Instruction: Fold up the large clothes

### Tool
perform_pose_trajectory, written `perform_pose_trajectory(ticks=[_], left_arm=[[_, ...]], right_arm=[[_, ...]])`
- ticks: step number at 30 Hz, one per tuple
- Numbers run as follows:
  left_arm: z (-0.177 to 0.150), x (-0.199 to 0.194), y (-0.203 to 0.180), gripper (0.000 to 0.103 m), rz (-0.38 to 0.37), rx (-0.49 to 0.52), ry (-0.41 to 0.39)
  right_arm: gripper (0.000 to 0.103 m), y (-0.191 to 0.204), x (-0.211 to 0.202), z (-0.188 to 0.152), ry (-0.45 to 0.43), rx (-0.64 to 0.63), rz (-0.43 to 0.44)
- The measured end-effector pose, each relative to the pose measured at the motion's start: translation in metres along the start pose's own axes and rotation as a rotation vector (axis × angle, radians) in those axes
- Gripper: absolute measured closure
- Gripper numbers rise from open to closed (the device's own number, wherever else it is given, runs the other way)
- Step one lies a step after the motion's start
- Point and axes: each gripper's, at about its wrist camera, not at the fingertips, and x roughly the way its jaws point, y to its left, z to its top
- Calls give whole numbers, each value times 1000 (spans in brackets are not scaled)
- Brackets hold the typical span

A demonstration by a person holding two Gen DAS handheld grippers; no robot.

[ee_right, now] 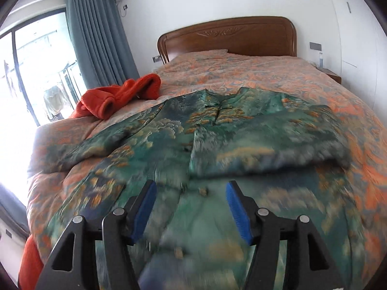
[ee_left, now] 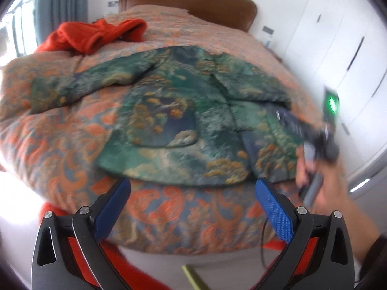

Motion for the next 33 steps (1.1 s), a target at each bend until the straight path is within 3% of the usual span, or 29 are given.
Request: perform_pose_trajectory(ticks=[4,8,13,17,20,21,22,24,25,28,30,33], left_arm=[[52,35,-18,1,-209,3,9],[113,106,-51,1,-332,49,71],[172,227,-80,1,-240,67,190],[186,296,-79,2,-204,-39,286],[188,328,-83,18,-168,-82,350],[188,334,-85,33,-151,-84,368],[190,339,-88,54,-133,-79,382],[201,343,-98,82,-121,-41,397],[208,341,-102,90,-116,-19,386],[248,322,-114,91,-63,37,261],[273,309,-111,91,-54,17,172],[288,313,-97,91,-26,-5,126]], right_arm=[[37,-1,-64,-62,-48,-38,-64],[32,-4,-116,-109,-82,-11,-147],[31,-9,-151,-152,-76,94,-198],[31,-13,-154,-169,-75,130,-216],[32,-14,-147,-179,-58,128,-204],[32,-15,-145,-180,-54,128,-194],[31,-16,-143,-181,-53,129,-188],[32,-17,-141,-182,-52,129,-182],[32,-18,-140,-182,-55,133,-176],[32,-21,-140,-184,-58,144,-164],[32,-22,-140,-185,-59,143,-166],[32,-23,-139,-185,-68,144,-167]])
